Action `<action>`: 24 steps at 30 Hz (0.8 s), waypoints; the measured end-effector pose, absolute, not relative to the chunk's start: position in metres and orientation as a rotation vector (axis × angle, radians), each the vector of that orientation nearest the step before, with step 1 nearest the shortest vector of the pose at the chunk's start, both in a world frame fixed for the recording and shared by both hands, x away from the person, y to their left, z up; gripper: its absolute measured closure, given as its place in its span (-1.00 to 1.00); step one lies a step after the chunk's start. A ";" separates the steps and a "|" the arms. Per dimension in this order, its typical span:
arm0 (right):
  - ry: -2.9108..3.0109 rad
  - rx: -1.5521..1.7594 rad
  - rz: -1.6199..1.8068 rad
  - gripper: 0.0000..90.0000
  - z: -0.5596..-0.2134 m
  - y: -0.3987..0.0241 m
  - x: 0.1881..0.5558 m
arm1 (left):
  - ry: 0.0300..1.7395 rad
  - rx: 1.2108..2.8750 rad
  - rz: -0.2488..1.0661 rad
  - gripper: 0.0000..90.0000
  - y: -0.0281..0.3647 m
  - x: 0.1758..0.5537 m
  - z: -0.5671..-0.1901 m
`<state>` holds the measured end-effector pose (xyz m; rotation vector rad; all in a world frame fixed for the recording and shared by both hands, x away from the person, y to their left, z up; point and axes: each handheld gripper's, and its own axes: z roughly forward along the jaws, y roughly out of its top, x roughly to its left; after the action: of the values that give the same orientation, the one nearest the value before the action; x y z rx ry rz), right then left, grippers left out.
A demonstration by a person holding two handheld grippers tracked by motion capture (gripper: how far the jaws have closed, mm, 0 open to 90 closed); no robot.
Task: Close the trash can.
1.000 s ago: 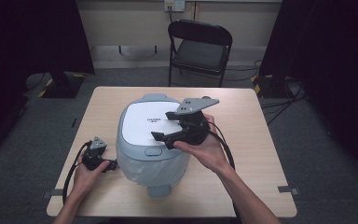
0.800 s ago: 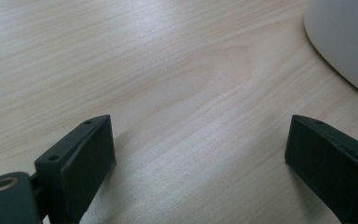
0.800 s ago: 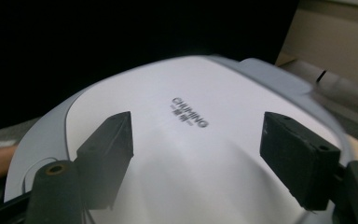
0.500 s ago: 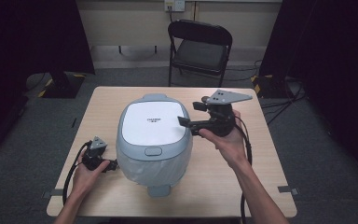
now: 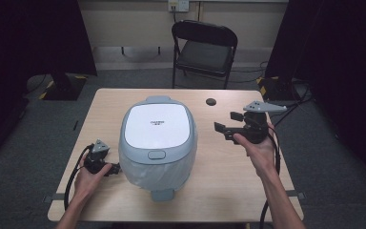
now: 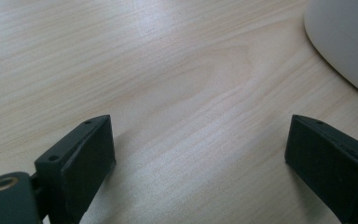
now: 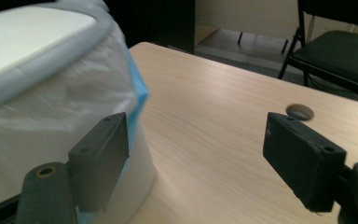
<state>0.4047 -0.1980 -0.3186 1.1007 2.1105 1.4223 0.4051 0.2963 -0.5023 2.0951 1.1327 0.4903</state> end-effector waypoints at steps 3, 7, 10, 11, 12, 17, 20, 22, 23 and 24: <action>2.107 1.155 1.404 -0.54 -0.333 -0.209 0.406 | 1.133 2.095 0.490 -0.83 0.296 0.405 -0.502; 2.108 1.220 1.355 -0.55 -0.357 -0.222 0.404 | 1.139 2.087 0.493 -0.83 0.297 0.404 -0.503; 2.095 1.274 1.312 -0.47 -0.375 -0.231 0.402 | 1.136 2.089 0.492 -0.82 0.297 0.404 -0.502; 2.096 1.284 1.308 -0.47 -0.382 -0.234 0.401 | 1.136 2.089 0.492 -0.82 0.297 0.404 -0.502; 2.097 1.298 1.295 -0.48 -0.389 -0.237 0.401 | 1.136 2.089 0.492 -0.82 0.297 0.404 -0.502; 2.110 1.377 1.203 -0.52 -0.424 -0.248 0.398 | 1.132 2.095 0.493 -0.81 0.298 0.404 -0.502; 2.116 1.412 1.136 -0.53 -0.446 -0.253 0.397 | 1.134 2.092 0.493 -0.81 0.298 0.404 -0.502; 2.124 1.440 1.094 -0.52 -0.460 -0.256 0.397 | 1.134 2.093 0.493 -0.81 0.298 0.404 -0.502; 2.127 1.452 1.078 -0.53 -0.465 -0.257 0.397 | 1.135 2.092 0.493 -0.81 0.298 0.404 -0.502; 2.136 1.454 1.025 -0.48 -0.472 -0.259 0.397 | 1.135 2.092 0.493 -0.81 0.298 0.404 -0.502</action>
<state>0.3971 -0.2590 -0.4721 1.4537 2.1359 1.0253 0.4038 0.2982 -0.5023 2.0919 1.1346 0.4925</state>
